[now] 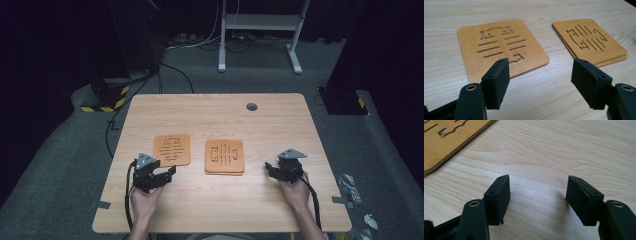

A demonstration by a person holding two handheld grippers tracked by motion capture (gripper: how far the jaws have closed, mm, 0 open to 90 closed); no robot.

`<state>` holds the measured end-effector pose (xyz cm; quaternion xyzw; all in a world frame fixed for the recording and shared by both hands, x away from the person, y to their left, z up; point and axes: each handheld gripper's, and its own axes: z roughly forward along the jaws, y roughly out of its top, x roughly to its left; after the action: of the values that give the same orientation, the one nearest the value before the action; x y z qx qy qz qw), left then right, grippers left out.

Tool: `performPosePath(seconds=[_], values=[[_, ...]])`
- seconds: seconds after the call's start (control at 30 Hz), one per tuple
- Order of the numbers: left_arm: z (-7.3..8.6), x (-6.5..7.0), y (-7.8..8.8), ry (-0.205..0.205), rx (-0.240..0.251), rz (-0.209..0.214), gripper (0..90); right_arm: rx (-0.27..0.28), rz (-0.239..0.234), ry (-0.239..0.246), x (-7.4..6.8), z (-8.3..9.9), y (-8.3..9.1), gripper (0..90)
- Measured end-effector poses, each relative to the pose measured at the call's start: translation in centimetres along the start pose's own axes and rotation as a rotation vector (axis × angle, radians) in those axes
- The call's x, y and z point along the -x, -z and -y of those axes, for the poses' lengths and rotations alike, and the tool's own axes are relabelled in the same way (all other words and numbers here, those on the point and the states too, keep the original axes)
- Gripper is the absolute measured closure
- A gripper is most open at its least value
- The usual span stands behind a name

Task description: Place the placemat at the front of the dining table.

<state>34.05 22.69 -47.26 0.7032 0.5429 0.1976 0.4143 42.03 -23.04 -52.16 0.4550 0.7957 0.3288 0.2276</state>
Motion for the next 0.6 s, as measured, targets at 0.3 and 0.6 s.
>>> performPosePath(seconds=[0.3,0.6], values=[[0.4,0.3,-0.4,-0.015,-0.016,-0.004,30.5,0.004,0.005,0.002,0.0,0.0,0.0,36.0],[0.5,0.8,-1.2,-0.043,-0.034,-0.014,30.1,0.004,0.004,0.001,0.0,0.0,0.0,36.0]])
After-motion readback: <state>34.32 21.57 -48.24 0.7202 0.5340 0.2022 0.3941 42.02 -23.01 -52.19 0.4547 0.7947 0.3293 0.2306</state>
